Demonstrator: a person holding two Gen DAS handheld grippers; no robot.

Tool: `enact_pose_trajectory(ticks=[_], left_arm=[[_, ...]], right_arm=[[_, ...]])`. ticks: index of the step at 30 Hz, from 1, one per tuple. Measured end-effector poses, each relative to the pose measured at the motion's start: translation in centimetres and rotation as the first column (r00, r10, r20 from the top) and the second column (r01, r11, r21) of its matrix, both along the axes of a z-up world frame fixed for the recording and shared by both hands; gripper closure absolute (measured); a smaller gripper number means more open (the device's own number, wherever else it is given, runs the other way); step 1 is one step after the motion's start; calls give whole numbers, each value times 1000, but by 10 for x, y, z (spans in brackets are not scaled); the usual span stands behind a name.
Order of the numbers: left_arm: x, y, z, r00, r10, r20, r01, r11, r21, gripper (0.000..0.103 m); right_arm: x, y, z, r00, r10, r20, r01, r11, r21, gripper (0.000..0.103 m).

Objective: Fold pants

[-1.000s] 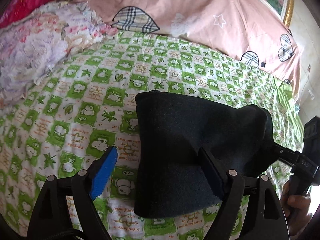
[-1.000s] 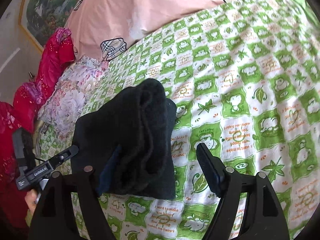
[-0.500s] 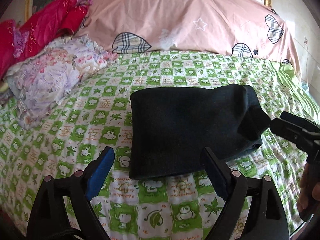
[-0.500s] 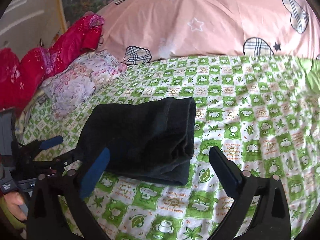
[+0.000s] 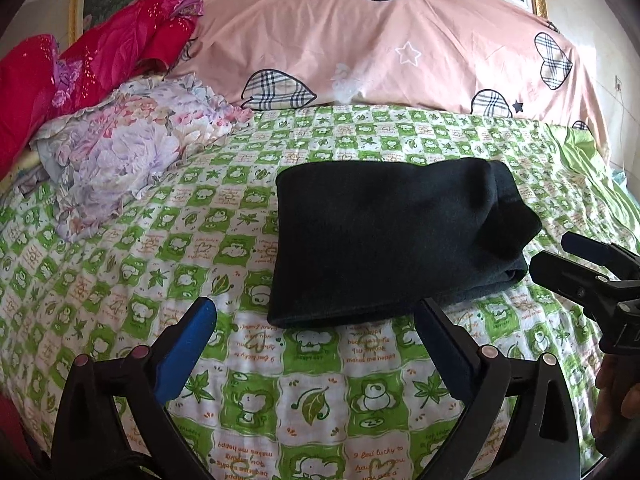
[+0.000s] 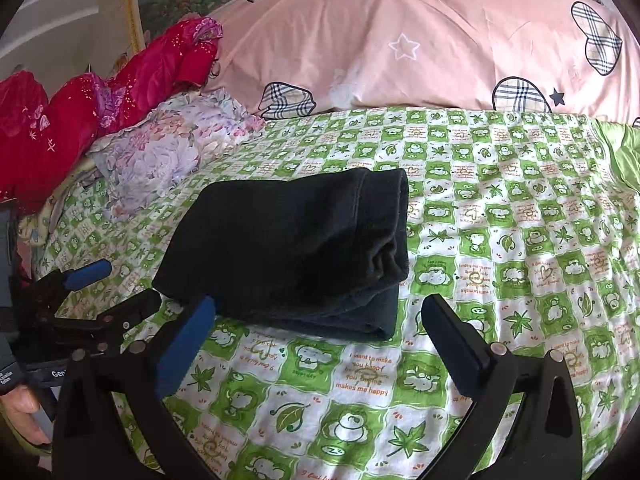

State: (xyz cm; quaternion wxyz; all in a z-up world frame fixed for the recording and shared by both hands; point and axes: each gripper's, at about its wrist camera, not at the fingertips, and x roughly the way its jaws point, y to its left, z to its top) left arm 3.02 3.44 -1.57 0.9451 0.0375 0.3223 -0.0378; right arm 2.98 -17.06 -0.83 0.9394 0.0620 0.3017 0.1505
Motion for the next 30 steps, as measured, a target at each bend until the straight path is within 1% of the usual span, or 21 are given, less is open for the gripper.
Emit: enact_pose_trajectory(ticks=[4, 9, 12, 17, 24, 30], left_arm=[[2, 2, -6, 1000, 10, -3, -10, 1000, 2, 2], [9, 7, -12, 999, 22, -31, -22, 1000, -2, 2], [11, 9, -12, 999, 27, -26, -27, 1000, -3, 2], [12, 8, -12, 999, 26, -24, -26, 1000, 0, 2], [11, 7, -13, 1000, 29, 3, -29, 999, 14, 2], [11, 4, -16, 999, 32, 6, -32, 999, 27, 2]], right_arm=[[1, 5, -8, 1000, -4, -3, 4, 1000, -14, 0], [5, 12, -16, 1000, 16, -23, -16, 999, -31, 0], [6, 17, -19, 1000, 19, -23, -20, 998, -55, 0], [7, 24, -22, 999, 26, -23, -27, 998, -53, 0], [5, 30, -28, 1000, 21, 7, -21, 997, -75, 0], [4, 28, -32, 1000, 7, 10, -6, 997, -81, 0]])
